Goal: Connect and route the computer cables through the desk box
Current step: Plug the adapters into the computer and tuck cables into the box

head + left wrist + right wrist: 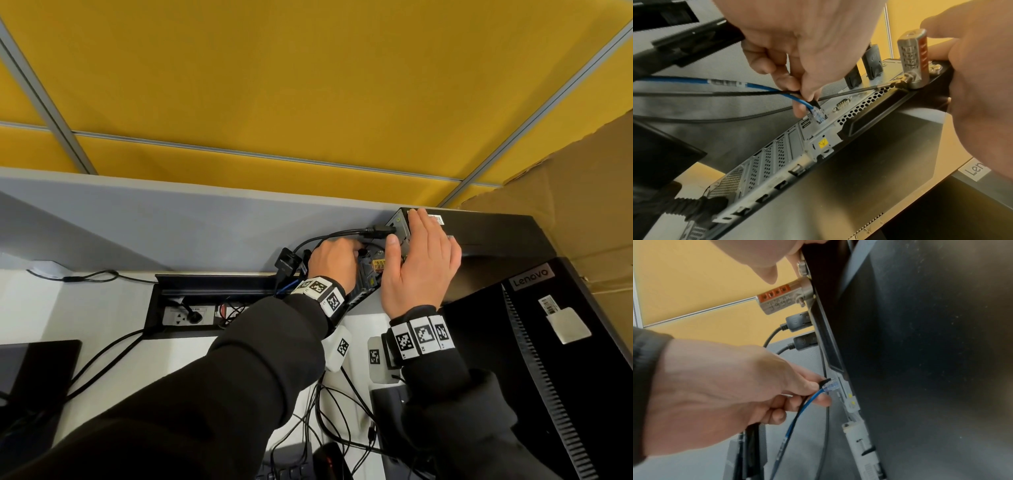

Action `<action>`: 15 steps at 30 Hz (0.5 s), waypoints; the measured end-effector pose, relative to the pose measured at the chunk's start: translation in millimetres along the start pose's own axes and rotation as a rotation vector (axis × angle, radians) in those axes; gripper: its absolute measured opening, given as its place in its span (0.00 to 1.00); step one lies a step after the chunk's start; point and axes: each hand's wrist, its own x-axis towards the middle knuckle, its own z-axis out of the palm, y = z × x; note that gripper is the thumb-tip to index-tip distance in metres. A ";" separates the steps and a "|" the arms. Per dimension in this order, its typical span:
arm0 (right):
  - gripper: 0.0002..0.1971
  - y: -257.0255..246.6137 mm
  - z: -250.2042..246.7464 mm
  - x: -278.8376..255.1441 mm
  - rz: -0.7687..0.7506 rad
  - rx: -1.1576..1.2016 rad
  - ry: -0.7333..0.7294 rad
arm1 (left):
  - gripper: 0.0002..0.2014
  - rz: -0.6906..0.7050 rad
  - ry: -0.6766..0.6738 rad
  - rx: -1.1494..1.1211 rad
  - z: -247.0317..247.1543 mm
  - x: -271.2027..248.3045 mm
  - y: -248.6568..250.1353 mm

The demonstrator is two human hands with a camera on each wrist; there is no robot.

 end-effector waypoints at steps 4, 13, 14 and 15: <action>0.25 -2.6 0.6 1.5 0.008 0.023 0.000 | 0.16 -0.042 0.004 -0.036 3.6 0.4 3.4; 0.27 3.7 -9.3 -1.3 -0.037 0.038 -0.085 | 0.19 0.119 -0.082 0.084 -11.4 -14.3 7.0; 0.27 3.6 -9.7 -1.2 -0.041 0.052 -0.091 | 0.23 0.149 -0.091 0.080 -16.7 -19.3 5.1; 0.26 3.1 -10.0 -2.1 -0.042 0.072 -0.092 | 0.27 0.174 -0.096 0.066 -23.1 -26.2 1.3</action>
